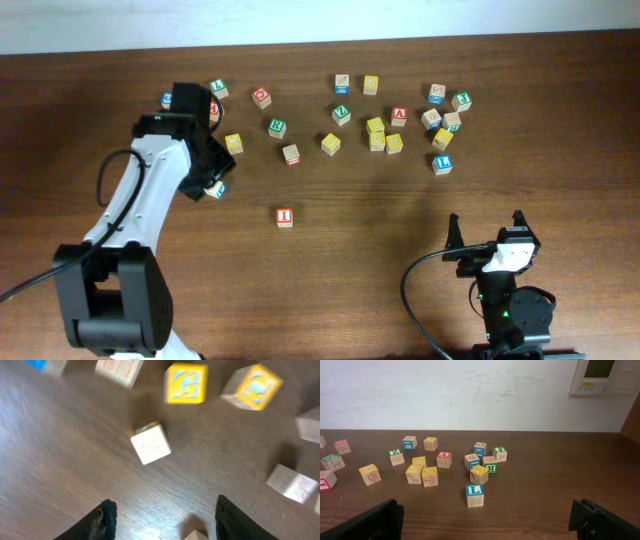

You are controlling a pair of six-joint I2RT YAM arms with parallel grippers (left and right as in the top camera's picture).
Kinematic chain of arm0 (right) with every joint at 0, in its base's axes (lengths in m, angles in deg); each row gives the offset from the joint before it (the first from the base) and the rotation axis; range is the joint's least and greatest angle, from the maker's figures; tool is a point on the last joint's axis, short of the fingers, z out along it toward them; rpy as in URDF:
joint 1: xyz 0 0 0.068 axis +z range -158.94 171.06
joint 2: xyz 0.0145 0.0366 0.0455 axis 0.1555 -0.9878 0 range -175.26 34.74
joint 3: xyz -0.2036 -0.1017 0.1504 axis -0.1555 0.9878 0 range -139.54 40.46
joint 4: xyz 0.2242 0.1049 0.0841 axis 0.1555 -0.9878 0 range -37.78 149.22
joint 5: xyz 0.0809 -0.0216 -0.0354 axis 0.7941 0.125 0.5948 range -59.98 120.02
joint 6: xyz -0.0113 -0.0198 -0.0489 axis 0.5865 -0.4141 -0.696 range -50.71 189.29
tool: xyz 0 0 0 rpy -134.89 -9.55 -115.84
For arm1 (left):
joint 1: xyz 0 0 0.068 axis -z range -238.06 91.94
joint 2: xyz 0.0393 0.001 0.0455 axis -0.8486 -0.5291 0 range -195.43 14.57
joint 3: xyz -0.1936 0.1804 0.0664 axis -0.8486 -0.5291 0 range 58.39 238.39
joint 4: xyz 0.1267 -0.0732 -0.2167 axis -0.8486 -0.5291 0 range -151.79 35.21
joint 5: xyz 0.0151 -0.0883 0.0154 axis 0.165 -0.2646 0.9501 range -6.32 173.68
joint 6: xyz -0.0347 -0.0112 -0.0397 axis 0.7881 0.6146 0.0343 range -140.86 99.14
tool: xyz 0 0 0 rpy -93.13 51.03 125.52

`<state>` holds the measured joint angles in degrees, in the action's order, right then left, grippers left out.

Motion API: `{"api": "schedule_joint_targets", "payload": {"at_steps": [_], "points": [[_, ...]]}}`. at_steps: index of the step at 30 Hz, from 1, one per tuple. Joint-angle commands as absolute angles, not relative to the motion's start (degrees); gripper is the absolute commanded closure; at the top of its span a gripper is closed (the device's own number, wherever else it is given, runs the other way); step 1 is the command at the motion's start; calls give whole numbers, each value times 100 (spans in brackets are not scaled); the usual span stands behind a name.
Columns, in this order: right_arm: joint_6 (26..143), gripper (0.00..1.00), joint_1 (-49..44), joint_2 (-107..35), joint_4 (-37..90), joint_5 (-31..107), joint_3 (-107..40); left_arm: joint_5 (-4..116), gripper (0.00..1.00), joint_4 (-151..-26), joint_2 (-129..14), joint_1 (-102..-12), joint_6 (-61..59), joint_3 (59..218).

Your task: Spell out ICRA

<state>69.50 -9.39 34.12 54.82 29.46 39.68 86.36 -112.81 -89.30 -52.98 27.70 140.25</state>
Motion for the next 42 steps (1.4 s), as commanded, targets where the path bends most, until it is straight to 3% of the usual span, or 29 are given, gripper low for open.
{"api": "schedule_joint_targets", "payload": {"at_steps": [1, 10, 22, 28, 30, 35, 42], "points": [[7000, 2, -976, 3453, 5462, 2896, 4014, 8587, 44, -10944, -8974, -5328, 3981, 13566], [7000, 2, -976, 3455, 5462, 2896, 4014, 9342, 51, -9946, -9083, -5361, 4147, 13074], [7000, 2, -976, 3453, 5462, 2896, 4014, 9265, 55, -9589, -9765, -5374, 4142, 13050], [7000, 2, -976, 3453, 5462, 2896, 4014, 9269, 75, -9511, -9804, -5374, 4142, 13050], [7000, 2, -976, 3455, 5462, 2896, 4014, 9267, 76, -9511, -9802, -5374, 4118, 13055], [7000, 2, -976, 3453, 5462, 2896, 4014, 9156, 79, -9537, -9778, -5372, 3445, 13247], [7000, 2, -976, 3453, 5462, 2896, 4014, 7840, 83, -9552, -9365, -5245, 2169, 13949]]}}
